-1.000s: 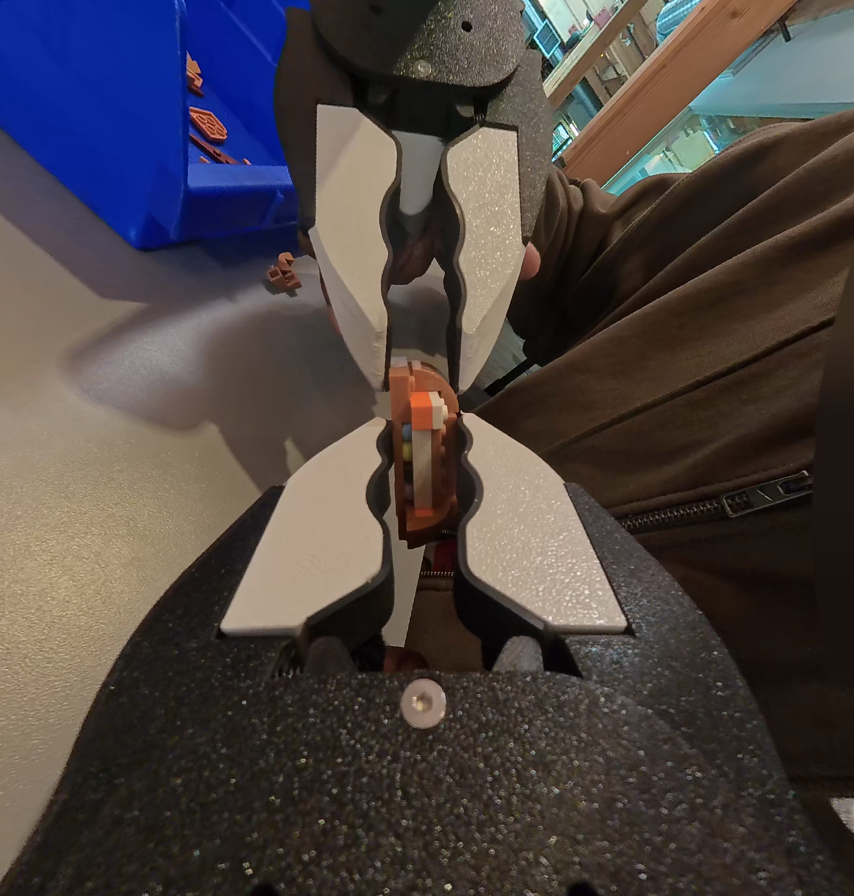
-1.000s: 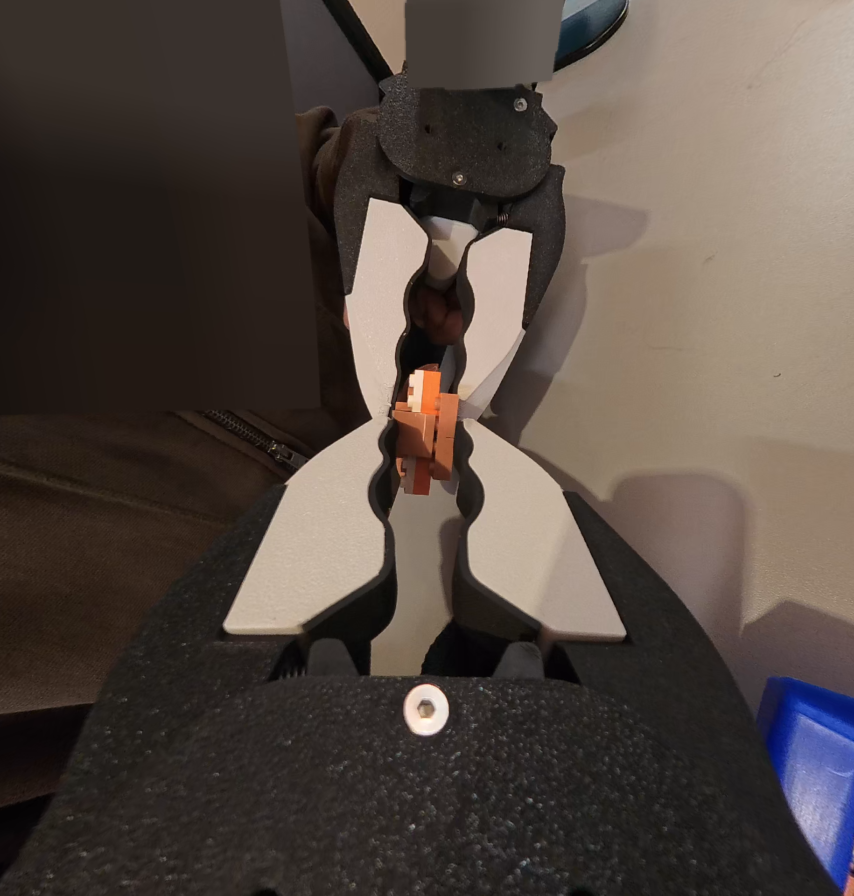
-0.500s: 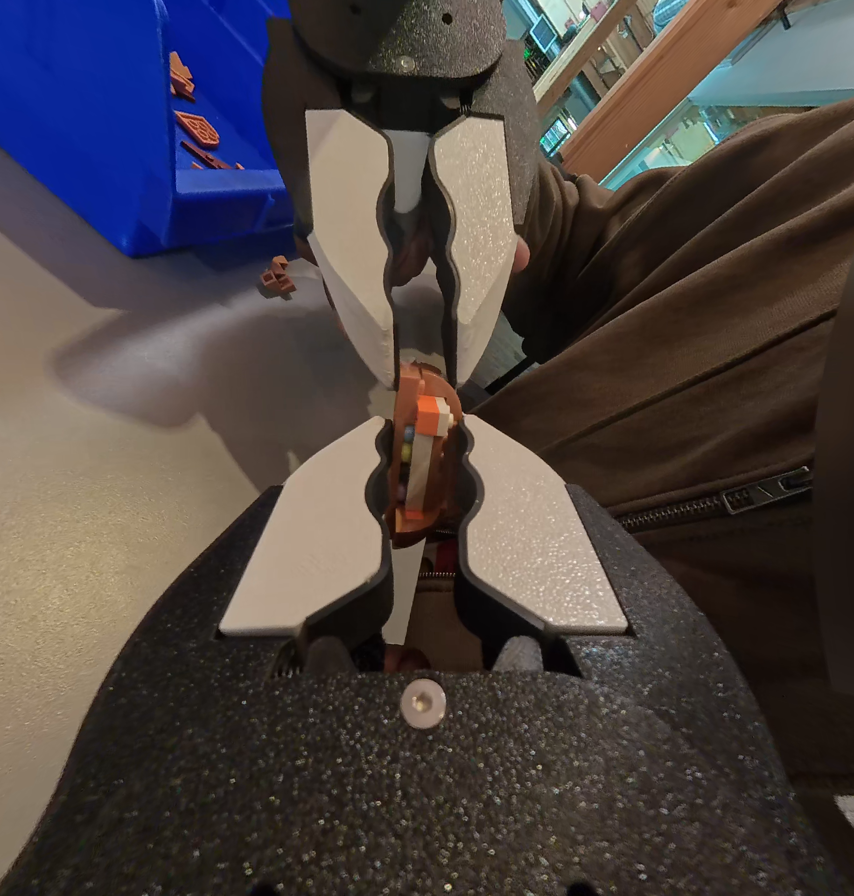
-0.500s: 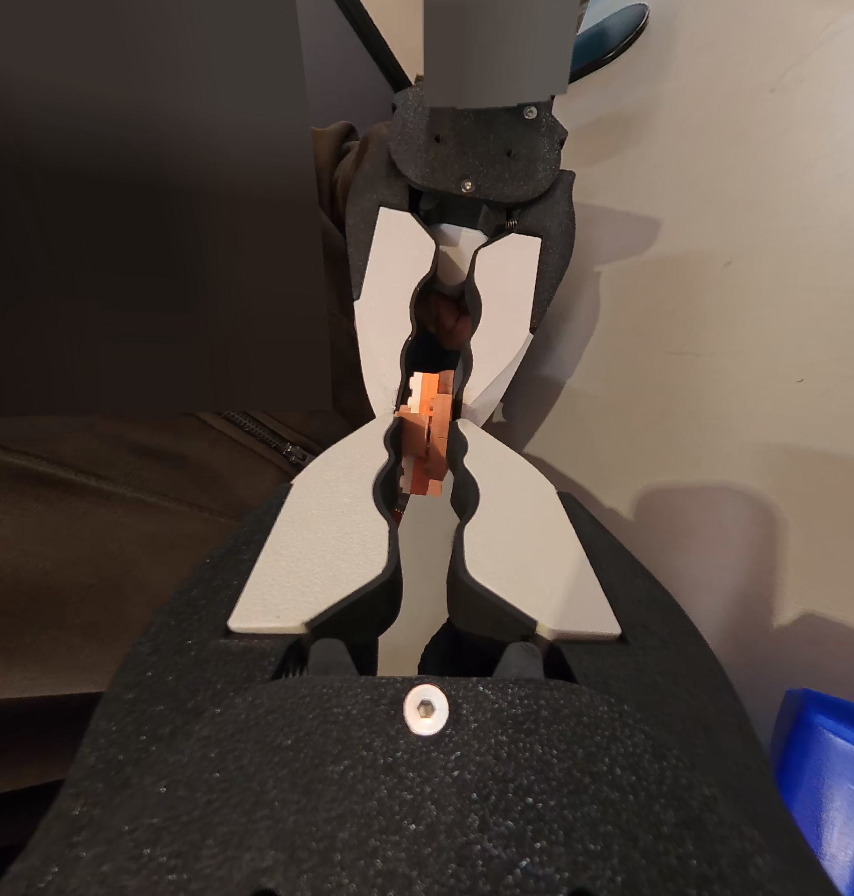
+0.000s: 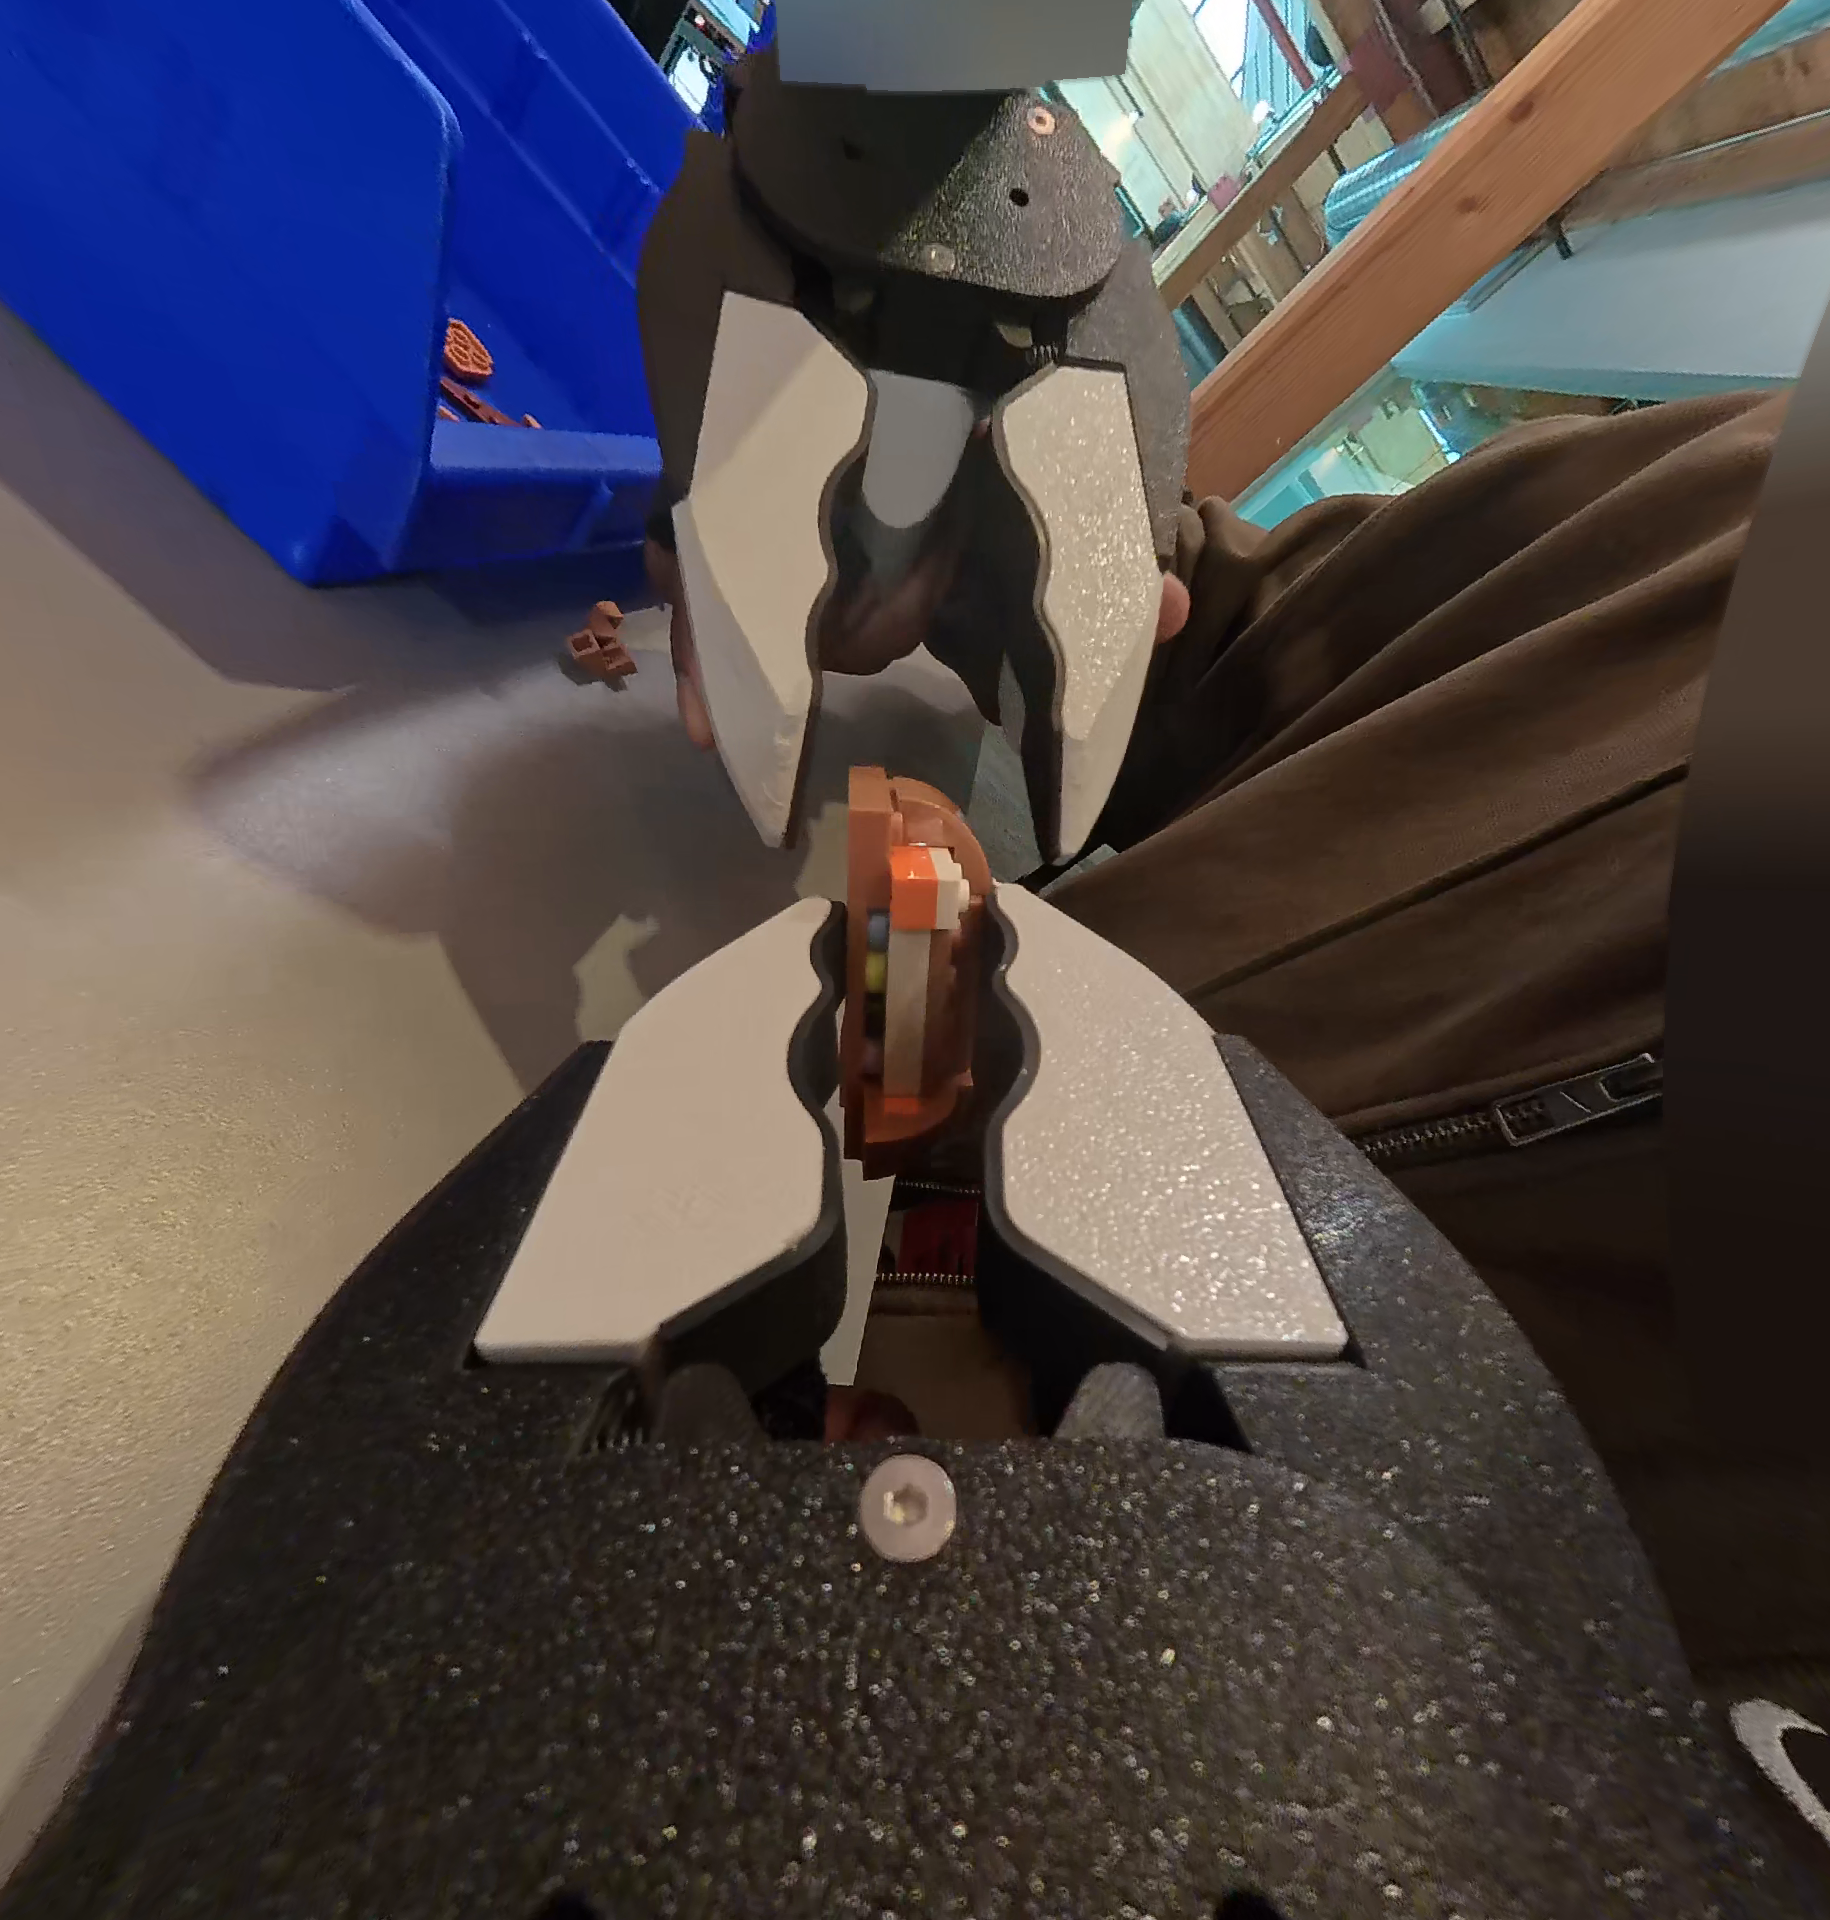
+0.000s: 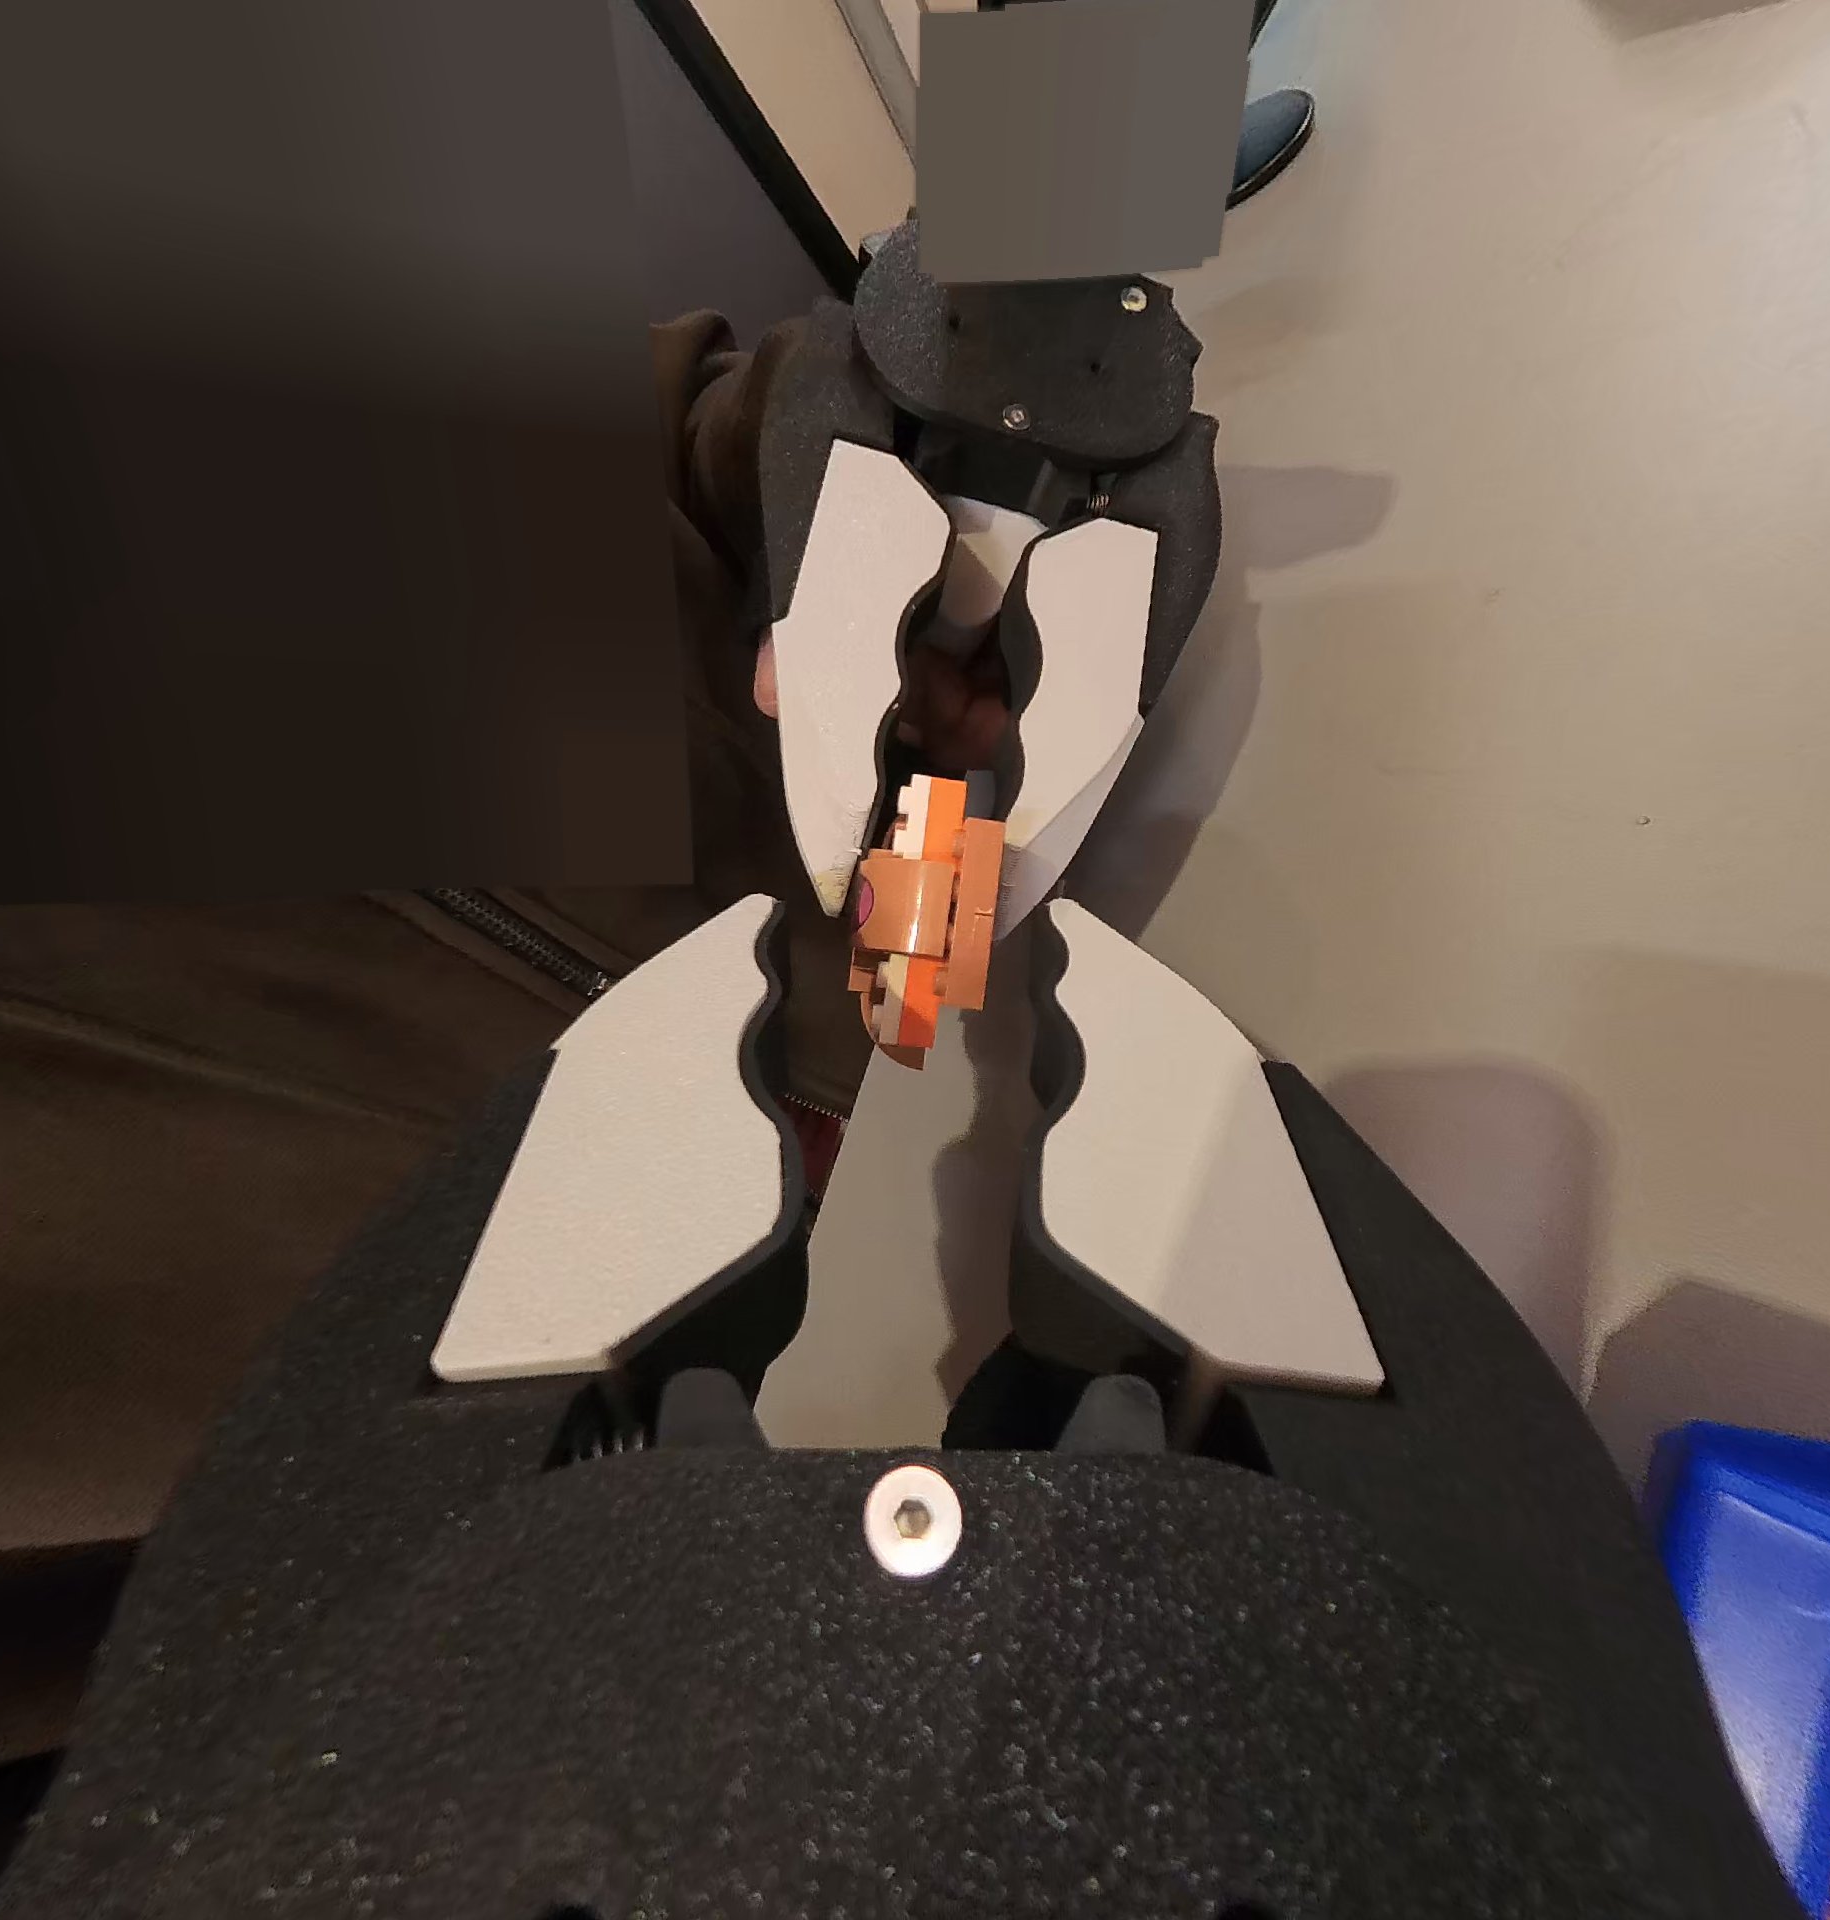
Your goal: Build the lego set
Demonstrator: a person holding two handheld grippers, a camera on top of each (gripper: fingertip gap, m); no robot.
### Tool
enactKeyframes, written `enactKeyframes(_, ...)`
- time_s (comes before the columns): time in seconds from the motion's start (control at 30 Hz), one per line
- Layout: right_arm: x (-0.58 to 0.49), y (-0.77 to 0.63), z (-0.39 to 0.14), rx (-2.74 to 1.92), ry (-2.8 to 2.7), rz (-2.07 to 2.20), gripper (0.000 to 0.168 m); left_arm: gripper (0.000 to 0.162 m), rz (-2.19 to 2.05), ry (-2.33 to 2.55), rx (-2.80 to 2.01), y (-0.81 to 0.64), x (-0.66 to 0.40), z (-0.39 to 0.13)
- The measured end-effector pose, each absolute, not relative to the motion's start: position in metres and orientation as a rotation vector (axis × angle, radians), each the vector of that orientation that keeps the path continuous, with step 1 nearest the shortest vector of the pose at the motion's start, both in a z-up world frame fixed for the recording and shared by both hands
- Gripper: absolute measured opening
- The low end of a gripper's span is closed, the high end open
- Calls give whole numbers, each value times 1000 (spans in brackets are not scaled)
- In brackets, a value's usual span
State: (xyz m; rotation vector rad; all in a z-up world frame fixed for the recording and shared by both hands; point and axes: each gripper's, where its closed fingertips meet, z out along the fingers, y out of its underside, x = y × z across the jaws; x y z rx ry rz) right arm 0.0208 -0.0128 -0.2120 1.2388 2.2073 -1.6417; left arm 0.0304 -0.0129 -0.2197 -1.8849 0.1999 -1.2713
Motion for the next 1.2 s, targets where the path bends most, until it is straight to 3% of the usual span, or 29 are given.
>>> enactKeyframes(0.27,21,-17,-218,1226,2255,-1577,25,24,-1218,230,-1923,-14,33,-222)
enactKeyframes(1.2,27,-20,-210,1224,2042,-1618,29,24,-1171,316,-1886,-18,40,-214)
